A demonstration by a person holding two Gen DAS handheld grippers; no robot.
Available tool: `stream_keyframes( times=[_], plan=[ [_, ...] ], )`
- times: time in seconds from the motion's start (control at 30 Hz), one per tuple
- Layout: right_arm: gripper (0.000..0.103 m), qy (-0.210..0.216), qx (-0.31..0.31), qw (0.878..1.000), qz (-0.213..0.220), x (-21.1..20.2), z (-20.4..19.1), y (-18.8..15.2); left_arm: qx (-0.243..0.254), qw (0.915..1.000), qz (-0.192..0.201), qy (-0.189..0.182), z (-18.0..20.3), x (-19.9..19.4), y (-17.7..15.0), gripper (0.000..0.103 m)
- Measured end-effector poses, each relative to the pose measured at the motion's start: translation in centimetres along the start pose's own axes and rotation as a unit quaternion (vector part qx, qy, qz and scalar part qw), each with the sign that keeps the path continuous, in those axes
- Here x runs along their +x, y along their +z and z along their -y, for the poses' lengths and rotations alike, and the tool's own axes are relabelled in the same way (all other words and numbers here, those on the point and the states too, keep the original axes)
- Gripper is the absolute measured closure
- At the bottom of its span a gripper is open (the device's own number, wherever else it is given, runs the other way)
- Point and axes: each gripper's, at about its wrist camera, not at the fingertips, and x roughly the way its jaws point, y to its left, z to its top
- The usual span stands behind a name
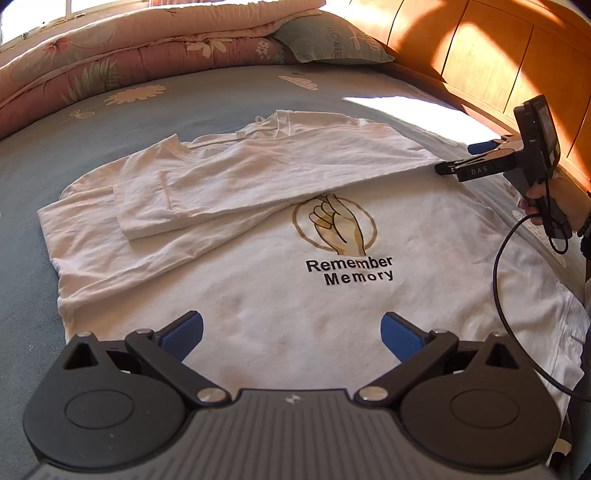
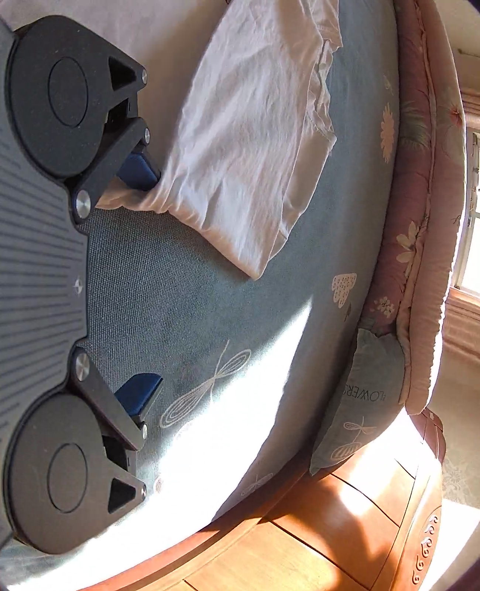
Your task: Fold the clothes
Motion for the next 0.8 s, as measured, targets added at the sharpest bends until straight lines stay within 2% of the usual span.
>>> stream_keyframes(
  times=[0.13, 0.17, 0.23, 0.3, 0.33, 0.4, 0.53, 0.6, 0.67, 0.73, 0.8],
  plan=[
    [0.0, 0.048, 0.086, 0.995, -0.018, 0.4, 2.5, -1.5, -0.007, 1.0, 0.0, 0.002, -0.3, -0.3, -0.2, 0.001],
    [0.0, 0.047, 0.094, 0.994, -0.023, 0.2, 2.6, -1.6, -0.008, 1.0, 0.002, 0.002, -0.4, -0.4, -0.2, 0.001],
    [0.0, 0.026, 0.078, 0.996, -0.029, -0.7, 1.8, -1.2, -0.009, 0.9999, 0.005, 0.0, -0.4, -0.6, -0.2, 0.001],
    [0.0, 0.0, 0.036, 0.999, -0.01, -2.3, 0.3, -0.4, -0.012, 0.9999, 0.007, -0.001, -0.5, -0.7, -0.2, 0.001],
    [0.0, 0.001, 0.023, 1.0, 0.004, -3.0, -0.3, 0.1, -0.014, 0.9999, 0.007, 0.0, -0.6, -0.7, -0.2, 0.001],
    [0.0, 0.018, 0.007, 0.999, 0.034, -4.2, -1.4, 1.3, -0.017, 0.9998, 0.007, 0.002, -0.6, -0.7, -0.1, 0.001],
    [0.0, 0.11, 0.004, 0.993, 0.05, -3.7, -4.3, 3.5, -0.023, 0.9997, 0.007, 0.006, -0.8, -0.6, 0.0, 0.001],
    [0.0, 0.132, 0.005, 0.991, 0.032, -2.4, -5.5, 3.6, -0.027, 0.9996, 0.007, 0.006, -0.9, -0.7, 0.0, 0.001],
    [0.0, 0.136, 0.013, 0.991, 0.001, -1.0, -6.2, 3.1, -0.031, 0.9994, 0.007, 0.01, -1.2, -0.8, -0.1, 0.001],
    [0.0, 0.134, 0.031, 0.99, -0.031, 0.1, -5.8, 2.1, -0.04, 0.999, 0.007, 0.018, -1.8, -1.0, -0.3, 0.001],
    [0.0, 0.126, 0.043, 0.99, -0.046, -0.3, -5.5, 2.0, -0.053, 0.9983, 0.013, 0.021, -2.5, -1.6, -0.4, 0.001]
  ],
)
